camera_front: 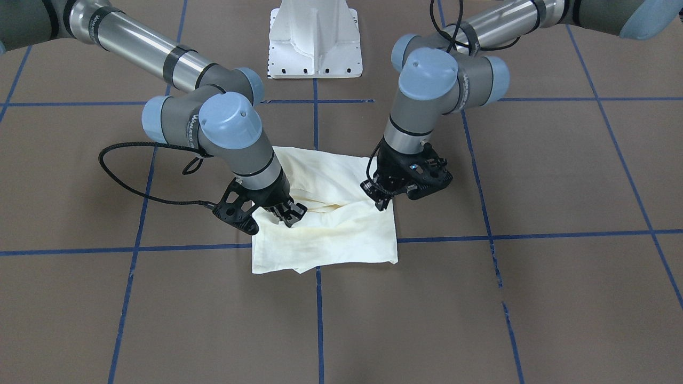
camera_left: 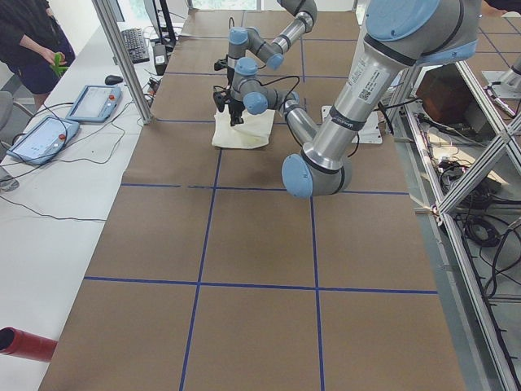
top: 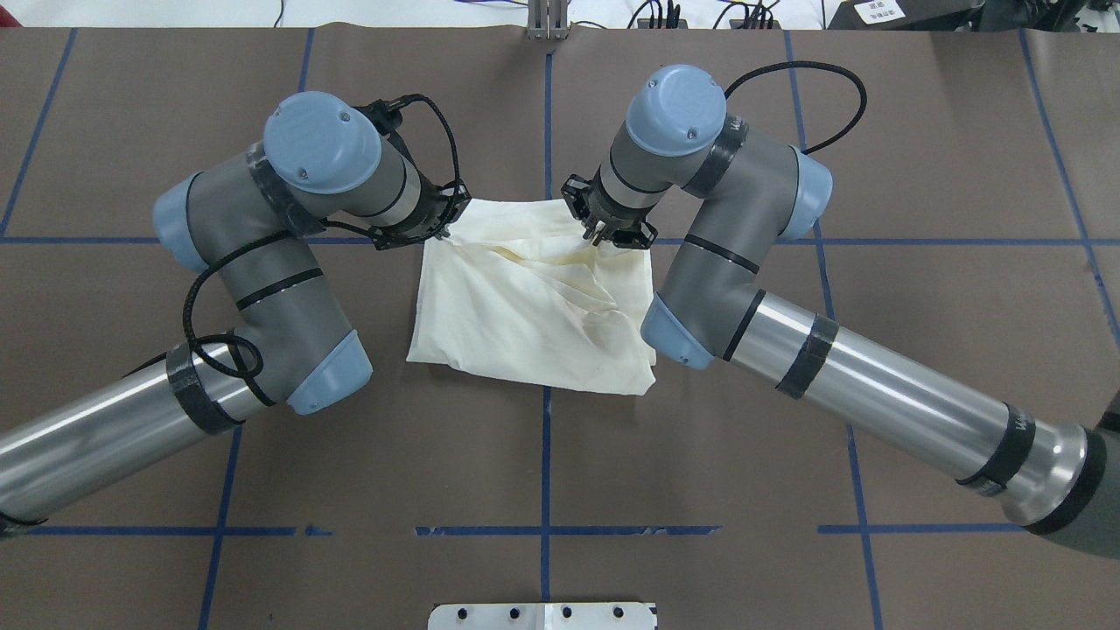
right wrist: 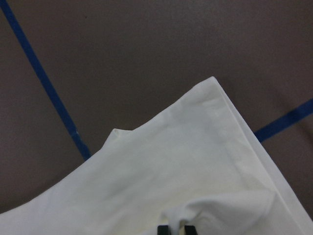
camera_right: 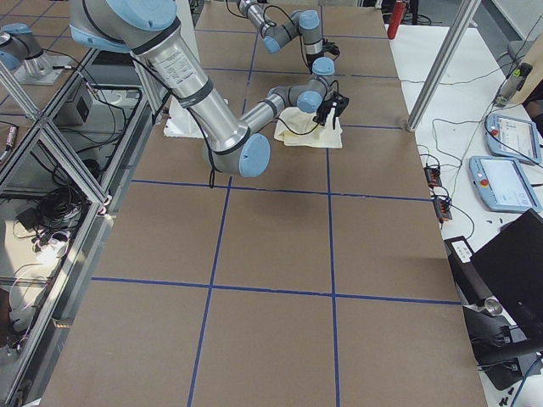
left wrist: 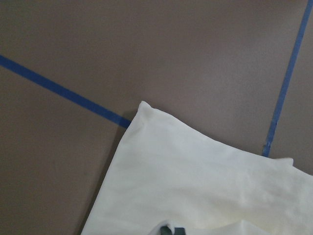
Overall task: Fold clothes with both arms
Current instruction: 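Lower the fold onto the far edge and press it with the right gripper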
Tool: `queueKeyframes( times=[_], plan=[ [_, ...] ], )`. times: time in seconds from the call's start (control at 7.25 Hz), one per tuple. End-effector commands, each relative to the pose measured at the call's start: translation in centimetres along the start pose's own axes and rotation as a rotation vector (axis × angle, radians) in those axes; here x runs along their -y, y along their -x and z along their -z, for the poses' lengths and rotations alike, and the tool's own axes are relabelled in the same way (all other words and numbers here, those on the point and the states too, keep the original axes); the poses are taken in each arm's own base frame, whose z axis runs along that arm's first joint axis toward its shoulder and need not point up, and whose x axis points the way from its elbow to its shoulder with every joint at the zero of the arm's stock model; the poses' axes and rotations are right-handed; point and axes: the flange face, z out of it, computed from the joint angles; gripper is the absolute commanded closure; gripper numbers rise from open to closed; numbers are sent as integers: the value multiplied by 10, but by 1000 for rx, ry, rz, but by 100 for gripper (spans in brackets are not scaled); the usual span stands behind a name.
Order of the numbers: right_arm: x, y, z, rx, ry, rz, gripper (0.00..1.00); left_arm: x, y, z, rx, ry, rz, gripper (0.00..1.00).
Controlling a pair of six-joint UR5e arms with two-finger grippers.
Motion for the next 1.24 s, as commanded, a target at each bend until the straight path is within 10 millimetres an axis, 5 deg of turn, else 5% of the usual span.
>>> queueKeyframes(
  times=[0.0, 0.14, 0.28, 0.55, 0.69, 1.1],
  plan=[
    [43, -1, -3, -17, -32, 64, 0, 40, 11, -33, -3, -35, -11, 57],
    [64, -2, 11, -12, 0, 78, 0, 49, 10, -30, -15, -47, -45, 2],
    [75, -3, 21, -4, 33, 64, 0, 62, 6, -21, -26, -61, -63, 0],
    [55, 2, 30, 22, 47, 95, 0, 84, -4, 0, -47, -53, -92, 0],
    [29, -4, 34, 40, 62, 129, 0, 94, -4, 12, -58, 11, -102, 0],
    [-69, -25, -18, -1, 39, 245, 0, 110, -6, 36, -85, 3, -129, 0]
  ],
)
